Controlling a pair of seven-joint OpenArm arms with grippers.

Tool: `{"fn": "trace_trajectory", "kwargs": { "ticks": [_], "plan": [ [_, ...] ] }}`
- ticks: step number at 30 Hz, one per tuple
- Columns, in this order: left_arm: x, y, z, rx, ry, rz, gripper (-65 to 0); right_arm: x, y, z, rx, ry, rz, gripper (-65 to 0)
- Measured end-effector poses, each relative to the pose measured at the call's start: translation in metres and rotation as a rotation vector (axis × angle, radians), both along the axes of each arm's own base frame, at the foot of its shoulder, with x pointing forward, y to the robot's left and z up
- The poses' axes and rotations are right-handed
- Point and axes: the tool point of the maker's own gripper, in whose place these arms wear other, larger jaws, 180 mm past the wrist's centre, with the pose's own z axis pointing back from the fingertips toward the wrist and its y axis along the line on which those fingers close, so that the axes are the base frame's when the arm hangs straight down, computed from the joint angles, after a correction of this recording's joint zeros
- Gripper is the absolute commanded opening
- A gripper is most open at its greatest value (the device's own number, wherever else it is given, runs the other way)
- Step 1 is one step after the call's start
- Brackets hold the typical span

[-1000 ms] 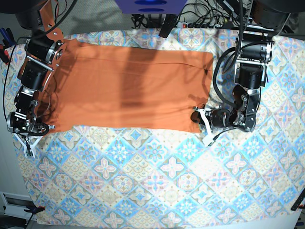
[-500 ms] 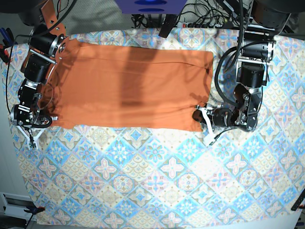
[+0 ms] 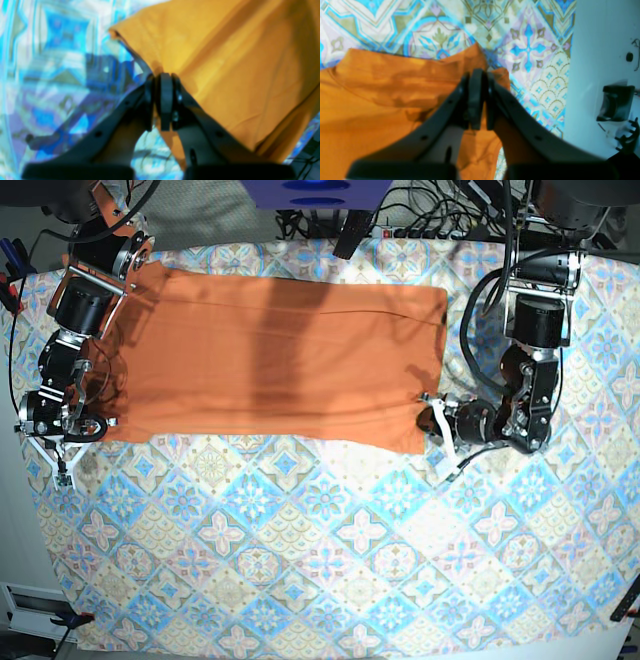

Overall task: Fold the T-shirt properly
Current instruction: 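Pinch the shirt's long edge with both grippers, then lift the held edge and fold it over toward the robot with both grippers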

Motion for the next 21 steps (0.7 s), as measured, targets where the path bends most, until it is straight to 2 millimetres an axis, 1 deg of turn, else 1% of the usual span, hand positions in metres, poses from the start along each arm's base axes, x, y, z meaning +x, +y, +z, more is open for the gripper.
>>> {"fn": "trace_trajectory", "kwargs": {
  "ticks": [4, 8, 12, 14, 16, 18, 21],
  "plan": [
    [-0.005, 0.001, -0.003, -0.001, 0.011, 0.002, -61.9, -0.004, -0.002, 0.004, 0.006, -0.021, -0.026, -64.0],
    [-0.01, 0.0, -0.005, 0.006, 0.014, -0.005, -61.9, -0.022, -0.013, 0.008, -0.014, -0.007, -0.067, -64.0],
    [-0.011, -0.005, 0.01, 0.036, -0.026, -0.061, -61.9, -0.03, -0.018, 0.018, -0.052, -0.012, -0.069, -64.0],
    [-0.006, -0.004, 0.024, 0.058, -0.071, -0.088, -61.9, -0.033, -0.019, 0.021, -0.062, -0.007, -0.073, -64.0],
    [-0.002, -0.002, 0.032, 0.077, -0.095, -0.096, -61.9, -0.035, -0.019, 0.02, -0.065, 0.0, -0.075, -64.0],
    [0.0, -0.001, 0.034, 0.081, -0.097, -0.095, -61.9, -0.039, -0.019, 0.017, -0.064, 0.009, -0.075, -64.0],
    [-0.008, 0.0, 0.027, 0.094, -0.069, -0.104, -61.9, -0.045, -0.018, 0.013, -0.06, 0.037, -0.083, -64.0]
  ]
}}
